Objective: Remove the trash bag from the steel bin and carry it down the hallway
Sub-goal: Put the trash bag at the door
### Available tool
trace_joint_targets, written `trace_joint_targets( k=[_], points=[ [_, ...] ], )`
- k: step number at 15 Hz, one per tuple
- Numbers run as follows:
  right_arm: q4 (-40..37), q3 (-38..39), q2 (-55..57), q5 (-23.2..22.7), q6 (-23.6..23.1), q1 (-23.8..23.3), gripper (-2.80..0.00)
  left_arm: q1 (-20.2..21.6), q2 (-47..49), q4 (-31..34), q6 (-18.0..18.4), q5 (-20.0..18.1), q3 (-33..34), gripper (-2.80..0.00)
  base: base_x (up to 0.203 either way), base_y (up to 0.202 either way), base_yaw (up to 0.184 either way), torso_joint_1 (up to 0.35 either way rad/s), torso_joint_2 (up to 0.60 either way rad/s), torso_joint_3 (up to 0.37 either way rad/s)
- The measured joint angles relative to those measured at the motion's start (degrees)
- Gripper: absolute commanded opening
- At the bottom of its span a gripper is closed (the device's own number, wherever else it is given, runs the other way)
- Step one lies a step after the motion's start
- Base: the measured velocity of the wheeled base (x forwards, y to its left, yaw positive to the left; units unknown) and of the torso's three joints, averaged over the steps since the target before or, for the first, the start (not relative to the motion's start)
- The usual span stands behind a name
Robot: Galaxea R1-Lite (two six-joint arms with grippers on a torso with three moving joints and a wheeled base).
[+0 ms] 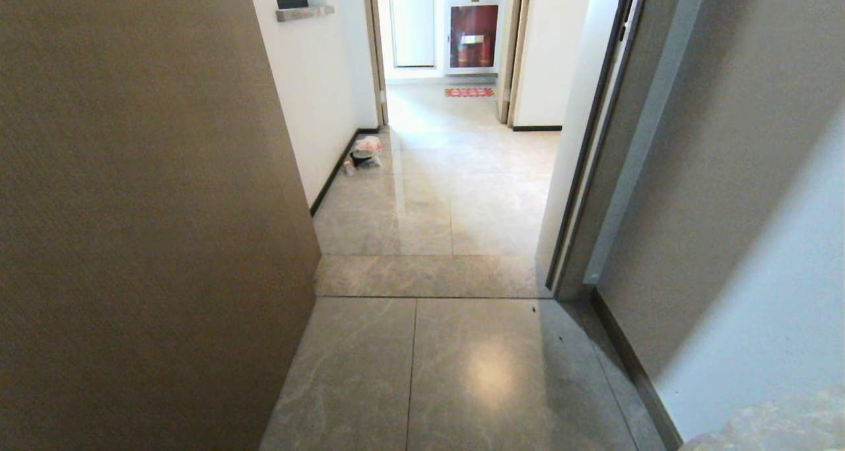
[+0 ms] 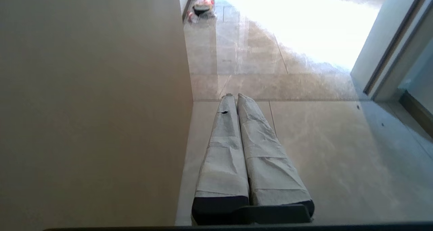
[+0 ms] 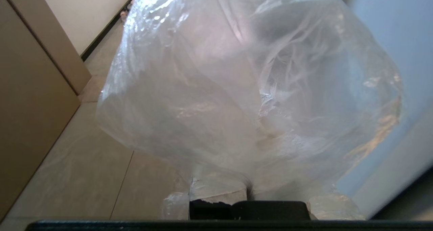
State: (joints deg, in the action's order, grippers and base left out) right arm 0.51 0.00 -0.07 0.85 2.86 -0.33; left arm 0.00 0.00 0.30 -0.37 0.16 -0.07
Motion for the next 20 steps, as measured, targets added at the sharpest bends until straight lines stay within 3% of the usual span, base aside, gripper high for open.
trace_joint_targets(
  k=[20],
  points=[
    [-0.02, 0.00, 0.00, 0.00, 0.02, -0.02, -2.80, 0.00, 0.00, -0.15, 0.04, 0.00, 0.07, -2.80, 0.192, 0.000, 0.001, 0.003, 0.00, 0.002]
  ],
)
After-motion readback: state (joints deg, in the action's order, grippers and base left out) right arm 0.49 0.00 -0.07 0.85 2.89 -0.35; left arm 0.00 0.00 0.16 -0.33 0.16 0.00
